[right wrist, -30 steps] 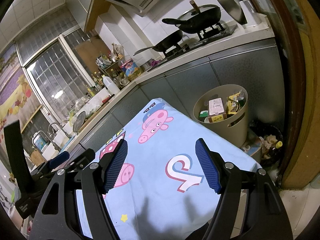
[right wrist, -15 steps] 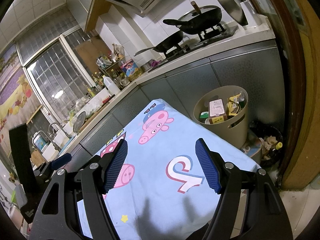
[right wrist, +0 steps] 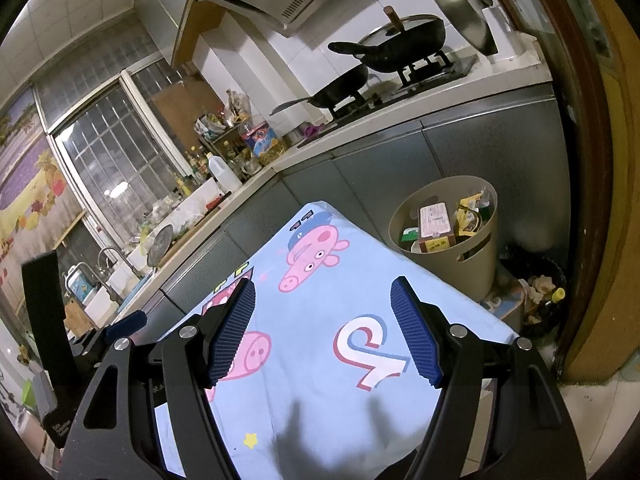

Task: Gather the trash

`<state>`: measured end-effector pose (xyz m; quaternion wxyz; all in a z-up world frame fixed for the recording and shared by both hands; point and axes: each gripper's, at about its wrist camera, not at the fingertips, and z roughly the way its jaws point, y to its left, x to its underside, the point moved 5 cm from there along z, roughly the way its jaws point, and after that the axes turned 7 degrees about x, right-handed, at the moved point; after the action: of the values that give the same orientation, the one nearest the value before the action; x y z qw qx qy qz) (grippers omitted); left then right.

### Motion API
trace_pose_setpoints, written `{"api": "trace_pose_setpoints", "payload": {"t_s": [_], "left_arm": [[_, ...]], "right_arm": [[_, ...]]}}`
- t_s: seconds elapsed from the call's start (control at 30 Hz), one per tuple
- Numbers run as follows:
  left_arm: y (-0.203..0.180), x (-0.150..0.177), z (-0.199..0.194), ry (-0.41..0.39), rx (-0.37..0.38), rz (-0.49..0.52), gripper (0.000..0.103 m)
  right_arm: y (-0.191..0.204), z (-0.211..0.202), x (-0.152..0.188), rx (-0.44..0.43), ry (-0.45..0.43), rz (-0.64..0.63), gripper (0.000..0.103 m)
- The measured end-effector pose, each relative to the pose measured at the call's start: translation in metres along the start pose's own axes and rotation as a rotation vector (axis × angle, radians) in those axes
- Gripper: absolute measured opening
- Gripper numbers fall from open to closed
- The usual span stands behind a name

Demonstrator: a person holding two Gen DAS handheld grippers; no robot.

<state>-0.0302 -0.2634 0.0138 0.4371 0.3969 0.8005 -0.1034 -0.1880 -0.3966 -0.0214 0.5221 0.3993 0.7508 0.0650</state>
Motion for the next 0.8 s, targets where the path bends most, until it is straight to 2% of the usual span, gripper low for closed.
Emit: {"api": "trace_pose_setpoints", "payload": {"t_s": [0.8], "left_arm": [[-0.002,0.0078,0.0078,0.024,0.015,-0.008,0.099]], "right_arm": [[0.0,-0.0013,-0.0038,0.008,-0.002,0.009,0.07]]}}
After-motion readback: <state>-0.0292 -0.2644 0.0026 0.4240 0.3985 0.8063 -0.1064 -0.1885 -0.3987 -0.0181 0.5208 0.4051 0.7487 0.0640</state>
